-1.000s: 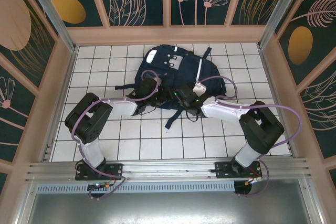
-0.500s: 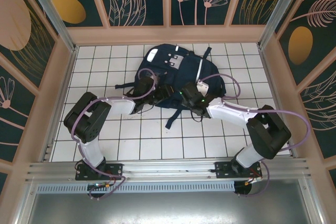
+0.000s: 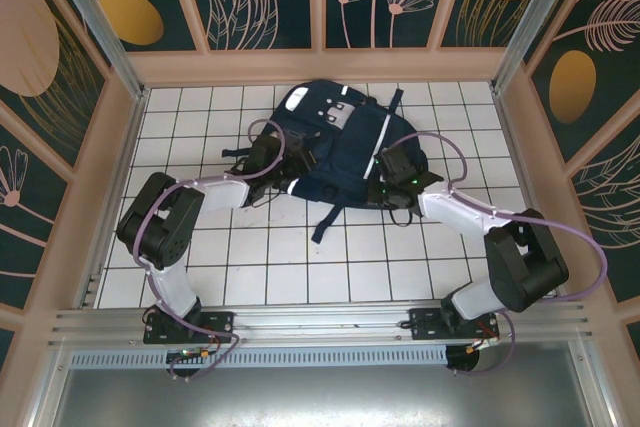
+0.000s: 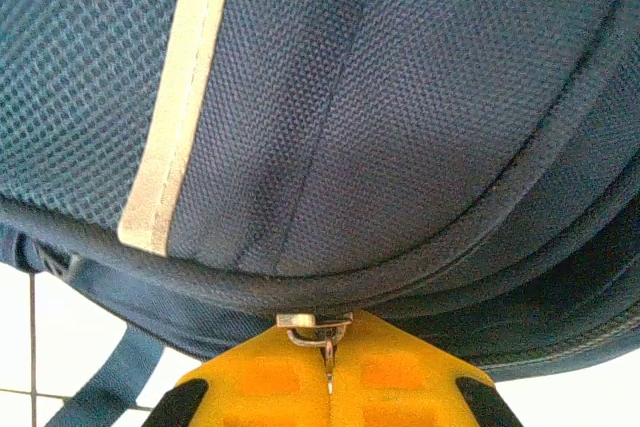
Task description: Pack the student bag
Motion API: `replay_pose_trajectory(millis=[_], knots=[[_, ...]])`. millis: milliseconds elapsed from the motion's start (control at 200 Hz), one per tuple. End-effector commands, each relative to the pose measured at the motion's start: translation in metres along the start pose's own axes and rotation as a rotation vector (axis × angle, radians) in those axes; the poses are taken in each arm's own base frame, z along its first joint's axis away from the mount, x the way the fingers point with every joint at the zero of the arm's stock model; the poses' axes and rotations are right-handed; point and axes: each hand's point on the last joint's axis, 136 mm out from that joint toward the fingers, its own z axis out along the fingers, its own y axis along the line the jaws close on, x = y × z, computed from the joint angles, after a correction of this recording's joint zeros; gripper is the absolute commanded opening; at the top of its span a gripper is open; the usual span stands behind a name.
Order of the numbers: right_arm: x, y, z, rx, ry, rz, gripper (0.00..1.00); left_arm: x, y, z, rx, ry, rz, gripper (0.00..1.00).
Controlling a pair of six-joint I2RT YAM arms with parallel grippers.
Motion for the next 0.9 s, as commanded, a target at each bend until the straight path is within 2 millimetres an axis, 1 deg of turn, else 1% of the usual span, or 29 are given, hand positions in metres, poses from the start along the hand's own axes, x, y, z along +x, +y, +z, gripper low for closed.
replay_pose_trajectory(millis=[0,80,150,180,220,235,265,360,390,400,415,525,605,700,751,791,806,831,871,896], knots=[[0.015,0.000,-0.006,-0.041,0.121,-0.113,0.00,-0.041,0.015,0.003,-0.096,-0.108,0.053,0.72],[0.017,0.027,-0.005,-0.182,0.156,-0.159,0.00,-0.046,0.007,0.002,-0.085,-0.102,0.068,0.73],[0.015,0.051,-0.002,-0.270,0.156,-0.206,0.00,-0.046,-0.003,-0.003,-0.057,-0.085,0.069,0.74],[0.012,0.061,-0.001,-0.295,0.148,-0.235,0.00,-0.045,-0.008,-0.006,-0.038,-0.075,0.063,0.74],[0.006,0.069,0.003,-0.309,0.136,-0.256,0.00,-0.042,-0.014,-0.011,-0.011,-0.059,0.050,0.74],[0.008,0.077,0.004,-0.323,0.137,-0.279,0.00,-0.041,-0.017,-0.013,-0.001,-0.053,0.044,0.74],[0.006,0.088,0.006,-0.345,0.135,-0.299,0.00,-0.038,-0.021,-0.017,0.020,-0.041,0.032,0.72],[-0.004,0.118,0.014,-0.408,0.128,-0.345,0.00,-0.028,-0.030,-0.031,0.080,-0.008,-0.022,0.71],[-0.006,0.126,0.016,-0.423,0.125,-0.361,0.00,-0.025,-0.030,-0.031,0.092,0.002,-0.048,0.71],[-0.007,0.130,0.017,-0.428,0.125,-0.367,0.00,-0.029,-0.039,-0.037,0.118,-0.009,-0.049,0.71],[-0.008,0.134,0.019,-0.434,0.124,-0.373,0.00,-0.023,-0.033,-0.039,0.114,0.002,-0.064,0.71],[-0.011,0.161,0.026,-0.477,0.133,-0.417,0.00,-0.009,-0.032,-0.046,0.158,0.034,-0.147,0.72],[-0.010,0.177,0.029,-0.514,0.140,-0.430,0.00,-0.004,-0.032,-0.046,0.179,0.041,-0.181,0.73],[-0.004,0.189,0.029,-0.539,0.156,-0.438,0.00,-0.003,-0.030,-0.039,0.174,0.043,-0.190,0.73],[-0.001,0.192,0.027,-0.547,0.162,-0.437,0.00,-0.003,-0.026,-0.033,0.159,0.041,-0.193,0.73],[0.002,0.193,0.025,-0.553,0.167,-0.436,0.00,-0.007,-0.029,-0.033,0.168,0.029,-0.197,0.73],[0.003,0.194,0.024,-0.556,0.170,-0.434,0.00,-0.003,-0.022,-0.026,0.151,0.038,-0.206,0.73],[0.006,0.194,0.022,-0.560,0.174,-0.431,0.00,-0.004,-0.021,-0.022,0.151,0.036,-0.213,0.72],[0.009,0.195,0.018,-0.568,0.178,-0.424,0.00,-0.004,-0.021,-0.018,0.157,0.036,-0.223,0.70],[0.011,0.194,0.016,-0.570,0.185,-0.417,0.00,-0.005,-0.023,-0.017,0.166,0.035,-0.225,0.67]])
